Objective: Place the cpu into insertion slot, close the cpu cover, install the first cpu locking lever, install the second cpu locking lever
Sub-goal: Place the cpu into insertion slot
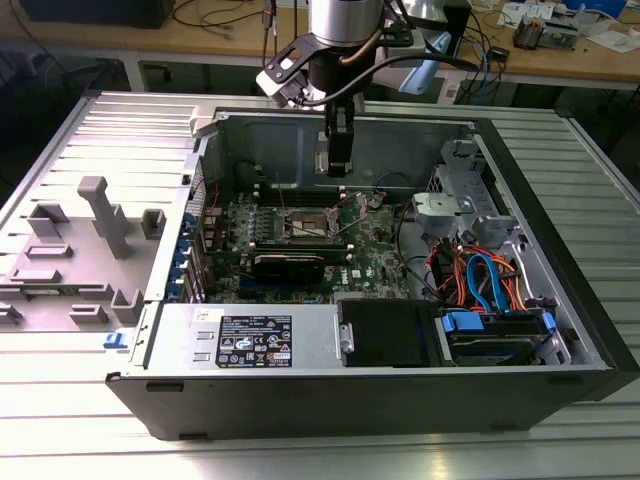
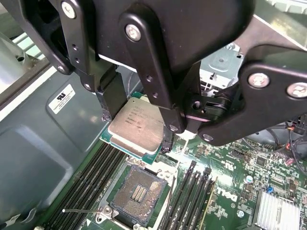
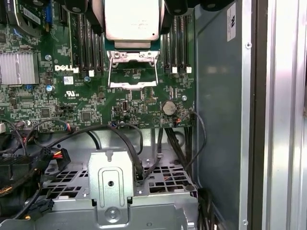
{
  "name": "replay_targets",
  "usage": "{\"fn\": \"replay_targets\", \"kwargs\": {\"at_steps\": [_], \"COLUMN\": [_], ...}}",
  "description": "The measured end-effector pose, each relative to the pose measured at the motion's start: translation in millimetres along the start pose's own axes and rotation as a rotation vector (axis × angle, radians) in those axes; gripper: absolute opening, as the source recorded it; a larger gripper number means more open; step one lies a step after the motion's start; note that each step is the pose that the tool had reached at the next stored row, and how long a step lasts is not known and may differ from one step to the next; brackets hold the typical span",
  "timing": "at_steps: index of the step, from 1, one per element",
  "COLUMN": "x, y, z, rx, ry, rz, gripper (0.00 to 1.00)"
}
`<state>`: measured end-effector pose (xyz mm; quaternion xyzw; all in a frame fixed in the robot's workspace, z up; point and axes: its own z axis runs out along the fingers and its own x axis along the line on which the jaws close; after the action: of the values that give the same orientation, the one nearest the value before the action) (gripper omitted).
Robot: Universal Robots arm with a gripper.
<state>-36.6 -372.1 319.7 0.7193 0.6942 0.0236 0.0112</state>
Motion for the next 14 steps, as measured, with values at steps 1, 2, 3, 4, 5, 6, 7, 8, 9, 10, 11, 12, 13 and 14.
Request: {"fn": "replay_targets", "kwargs": {"at_steps": [1,2,3,4,5,6,7,8,9,10,11,12,13,14], "x": [0.0,0.0,0.0,0.0,0.0,0.0,0.0,0.0,0.0,0.0,0.0,0.0,0.0,0.0], "y": [0.0,0.0,0.0,0.0,0.0,0.0,0.0,0.0,0.0,0.0,0.0,0.0,0.0,0.0], "z": [0.0,0.0,0.0,0.0,0.0,0.0,0.0,0.0,0.0,0.0,0.0,0.0,0.0,0.0], "rx": [0.0000,0.0000,0.0000,0.0000,0.0000,0.0000,0.0000,0.0000,0.0000,0.0000,0.0000,0.0000,0.0000,0.0000], "ry": [0.0000,0.0000,0.0000,0.0000,-0.0001,0.0000,-0.0001,-0.0001,-0.0001,-0.0001,-0.0001,-0.0001,-0.0001,-0.0001], "rz": [0.000,0.000,0.000,0.000,0.000,0.000,0.001,0.002,0.002,0.002,0.002,0.002,0.002,0.002], "gripper": [0.54,0.54,0.54,0.54,0.54,0.54,0.54,0.54,0.54,0.54,0.54,0.54,0.54,0.54]}}
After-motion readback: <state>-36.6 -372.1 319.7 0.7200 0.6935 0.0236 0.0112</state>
